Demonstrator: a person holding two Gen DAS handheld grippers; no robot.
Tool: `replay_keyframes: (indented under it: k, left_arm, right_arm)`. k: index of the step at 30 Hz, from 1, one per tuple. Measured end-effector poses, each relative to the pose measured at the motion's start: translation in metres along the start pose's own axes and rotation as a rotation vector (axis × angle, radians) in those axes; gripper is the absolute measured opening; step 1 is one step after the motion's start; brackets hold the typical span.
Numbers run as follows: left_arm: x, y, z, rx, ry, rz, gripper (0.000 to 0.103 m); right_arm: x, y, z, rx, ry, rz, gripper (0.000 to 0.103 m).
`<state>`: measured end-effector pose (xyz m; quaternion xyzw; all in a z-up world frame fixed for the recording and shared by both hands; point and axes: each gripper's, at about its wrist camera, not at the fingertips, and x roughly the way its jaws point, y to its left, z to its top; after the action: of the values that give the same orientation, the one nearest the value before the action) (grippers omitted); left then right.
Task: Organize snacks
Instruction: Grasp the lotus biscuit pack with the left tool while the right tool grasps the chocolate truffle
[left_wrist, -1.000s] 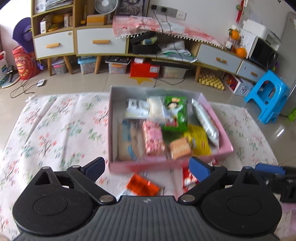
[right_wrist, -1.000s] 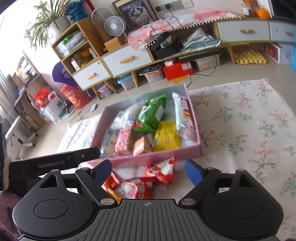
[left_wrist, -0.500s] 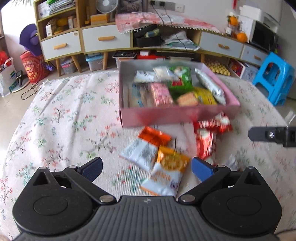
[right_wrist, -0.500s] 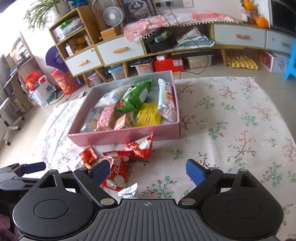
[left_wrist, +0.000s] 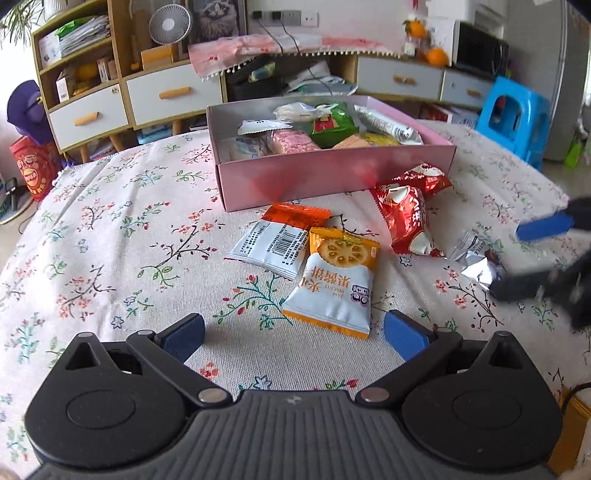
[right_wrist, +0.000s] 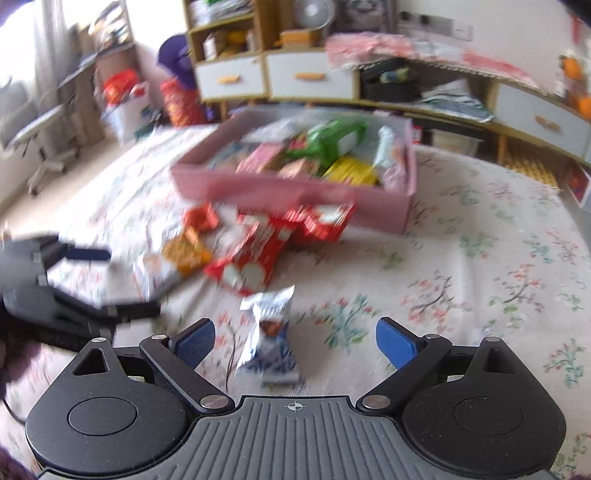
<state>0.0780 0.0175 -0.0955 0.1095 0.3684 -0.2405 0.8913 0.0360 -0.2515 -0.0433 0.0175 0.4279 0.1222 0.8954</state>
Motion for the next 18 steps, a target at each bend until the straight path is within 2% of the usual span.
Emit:
replay_keyframes:
  k: [3,6,8,10,13,18]
  left_arm:
    - [0.0,-0.002,0.0,0.011,-0.019,-0.009,0.103]
    - [0.002,-0.006,0.002,0.023,-0.025,-0.023,0.102]
    - [0.002,-0.008,0.003,0.04,-0.031,-0.038,0.095]
    - [0.0,-0.012,0.004,0.065,-0.041,-0.053,0.082]
    - [-0.002,-0.019,0.005,0.1,-0.052,-0.062,0.067]
    - [-0.004,-0.027,0.006,0.133,-0.055,-0.072,0.046]
  right_arm:
    - [0.011,0.006,-0.007,-0.04,0.031,-0.012,0.098]
    - [0.012,0.008,-0.013,-0.069,-0.007,-0.013,0.103]
    - [0.013,0.006,-0.013,-0.067,-0.016,-0.003,0.103]
    - [0.013,0.005,-0.013,-0.077,-0.016,0.006,0.103]
    - [0.014,0.005,-0.012,-0.079,-0.015,0.007,0.103]
    - [0.014,0.006,-0.011,-0.078,-0.006,0.002,0.103]
